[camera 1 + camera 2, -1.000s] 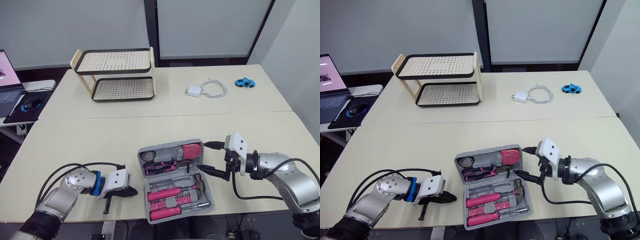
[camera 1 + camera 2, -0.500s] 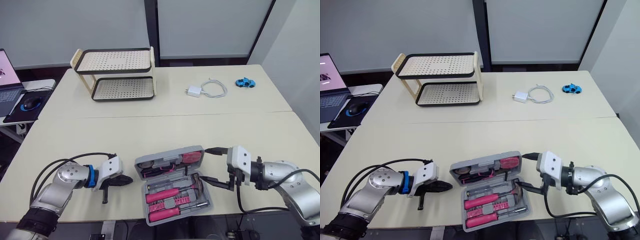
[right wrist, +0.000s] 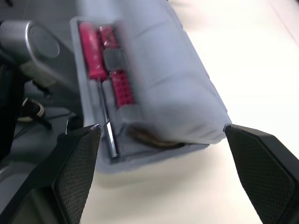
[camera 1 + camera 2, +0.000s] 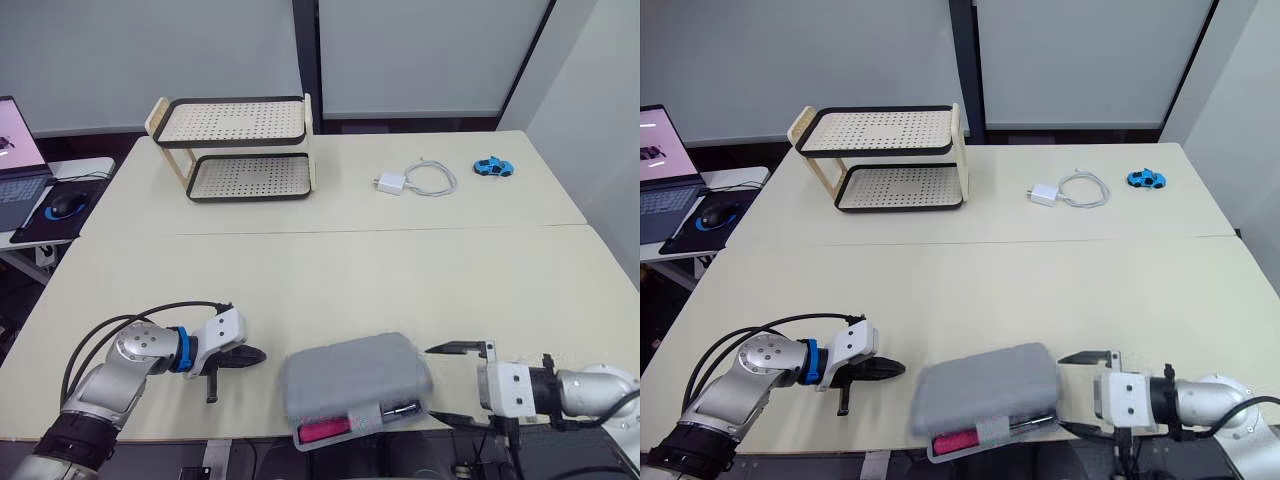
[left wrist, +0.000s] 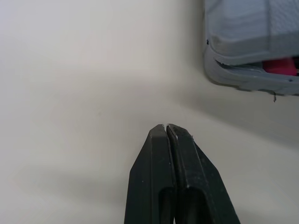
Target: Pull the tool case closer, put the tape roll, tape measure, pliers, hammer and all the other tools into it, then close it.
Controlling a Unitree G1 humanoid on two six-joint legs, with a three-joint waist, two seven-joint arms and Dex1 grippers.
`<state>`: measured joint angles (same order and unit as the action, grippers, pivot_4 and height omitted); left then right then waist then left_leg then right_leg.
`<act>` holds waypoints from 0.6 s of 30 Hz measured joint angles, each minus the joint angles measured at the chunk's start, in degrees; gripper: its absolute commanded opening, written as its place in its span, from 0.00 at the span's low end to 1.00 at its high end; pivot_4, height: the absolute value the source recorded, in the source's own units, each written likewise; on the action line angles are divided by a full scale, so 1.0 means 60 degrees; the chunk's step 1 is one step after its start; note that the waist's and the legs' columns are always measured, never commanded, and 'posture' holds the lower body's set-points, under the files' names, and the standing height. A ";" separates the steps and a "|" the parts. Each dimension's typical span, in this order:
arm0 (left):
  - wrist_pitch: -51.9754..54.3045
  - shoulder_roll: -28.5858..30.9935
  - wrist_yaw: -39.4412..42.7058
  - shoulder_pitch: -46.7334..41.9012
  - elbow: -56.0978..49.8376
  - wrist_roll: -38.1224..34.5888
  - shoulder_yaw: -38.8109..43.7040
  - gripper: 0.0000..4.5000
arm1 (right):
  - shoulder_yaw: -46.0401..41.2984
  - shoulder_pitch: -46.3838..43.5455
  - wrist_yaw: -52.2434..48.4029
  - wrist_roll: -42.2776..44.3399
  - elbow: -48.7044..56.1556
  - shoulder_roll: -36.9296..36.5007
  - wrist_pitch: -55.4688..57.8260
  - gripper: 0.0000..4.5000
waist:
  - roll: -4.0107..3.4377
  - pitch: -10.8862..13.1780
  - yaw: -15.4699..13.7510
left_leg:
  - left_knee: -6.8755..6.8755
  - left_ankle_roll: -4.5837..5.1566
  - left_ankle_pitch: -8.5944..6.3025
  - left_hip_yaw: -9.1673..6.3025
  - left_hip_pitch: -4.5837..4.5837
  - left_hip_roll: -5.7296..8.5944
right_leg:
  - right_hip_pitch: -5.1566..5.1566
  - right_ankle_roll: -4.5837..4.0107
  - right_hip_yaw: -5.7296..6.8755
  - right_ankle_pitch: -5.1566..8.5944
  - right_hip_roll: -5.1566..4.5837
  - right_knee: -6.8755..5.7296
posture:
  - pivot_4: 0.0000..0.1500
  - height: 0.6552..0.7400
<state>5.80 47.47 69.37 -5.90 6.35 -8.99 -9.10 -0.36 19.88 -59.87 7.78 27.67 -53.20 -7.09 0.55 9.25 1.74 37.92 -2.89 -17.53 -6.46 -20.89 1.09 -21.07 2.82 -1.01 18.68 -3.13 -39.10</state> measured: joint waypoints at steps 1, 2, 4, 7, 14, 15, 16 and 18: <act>0.0006 0.0014 0.0000 0.0070 -0.0037 -0.0002 0.0041 0.00 | -0.0210 0.0243 -0.0013 -0.0047 -0.0041 -0.0171 0.0039 1.00 | 0.0000 0.0000 -0.0001 | 0.0000 0.0000 0.0000 0.0002 0.0001 0.0000 | 0.0000 0.0000 -0.0003 0.0000 -0.0001 0.0001 | 1.00 1.00; 0.0016 0.0049 0.0000 0.0147 -0.0044 -0.0003 0.0097 0.00 | -0.0509 0.0487 -0.0014 -0.0057 -0.0071 -0.0315 0.0204 1.00 | 0.0001 0.0001 -0.0001 | 0.0001 0.0000 0.0000 0.0003 0.0001 0.0000 | 0.0001 0.0000 -0.0003 0.0000 -0.0001 0.0001 | 1.00 1.00; 0.0025 0.0174 0.0008 0.0262 -0.0063 -0.0004 0.0218 0.00 | -0.1069 0.0712 0.0001 -0.0070 -0.0095 -0.0535 0.0603 1.00 | 0.0003 0.0001 0.0009 | 0.0001 0.0000 0.0000 0.0004 0.0002 -0.0002 | 0.0002 0.0000 -0.0004 0.0000 0.0000 0.0000 | 1.00 1.00; 0.0074 0.0514 0.0171 0.0666 -0.0532 -0.0046 0.0403 0.00 | -0.1551 0.0550 0.0164 -0.0070 0.0019 -0.0672 0.1512 1.00 | 0.0002 0.0000 0.0021 | -0.0005 0.0000 0.0000 0.0001 0.0006 -0.0007 | 0.0003 0.0000 -0.0007 0.0000 0.0001 -0.0001 | 1.00 1.00; 0.0577 0.0873 0.0522 0.1630 -0.2058 -0.0323 0.0386 0.00 | -0.0381 -0.0528 0.0423 -0.0750 0.0800 -0.0799 0.3589 0.52 | 0.0006 0.0003 -0.0031 | 0.0000 0.0000 0.0000 0.0007 0.0000 0.0002 | 0.0005 0.0000 -0.0004 0.0000 -0.0005 0.0004 | 1.00 1.00; 0.0641 0.0866 0.0454 0.1700 -0.2182 -0.0321 0.0372 0.00 | -0.0102 -0.0706 0.0430 -0.0924 0.0762 -0.0807 0.3696 0.44 | 0.0008 0.0004 -0.0038 | 0.0000 0.0000 0.0000 0.0008 0.0000 0.0005 | 0.0006 0.0000 -0.0004 0.0000 -0.0007 0.0005 | 1.00 1.00; 0.0685 0.0833 0.0386 0.1731 -0.2249 -0.0316 0.0356 0.00 | 0.0201 -0.0936 0.0432 -0.1129 0.0734 -0.0805 0.3809 0.34 | 0.0009 0.0005 -0.0035 | 0.0002 0.0000 0.0000 0.0008 -0.0001 0.0006 | 0.0006 0.0000 -0.0004 0.0000 -0.0006 0.0004 | 1.00 1.00; 0.0764 0.0772 0.0239 0.1780 -0.2477 -0.0271 0.0274 0.00 | 0.0824 -0.1440 0.0434 -0.1509 0.0575 -0.0765 0.4032 0.20 | 0.0010 0.0005 -0.0029 | 0.0001 0.0000 0.0000 0.0009 -0.0001 0.0004 | 0.0005 0.0000 -0.0002 0.0000 -0.0006 0.0004 | 1.00 1.00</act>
<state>10.39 52.10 70.80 4.78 -8.51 -10.62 -7.46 4.58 11.24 -57.27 -1.27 31.12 -57.80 17.11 0.61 9.28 1.56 37.93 -2.88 -17.53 -6.41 -20.89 1.12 -21.04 2.82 -1.02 18.68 -3.17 -39.07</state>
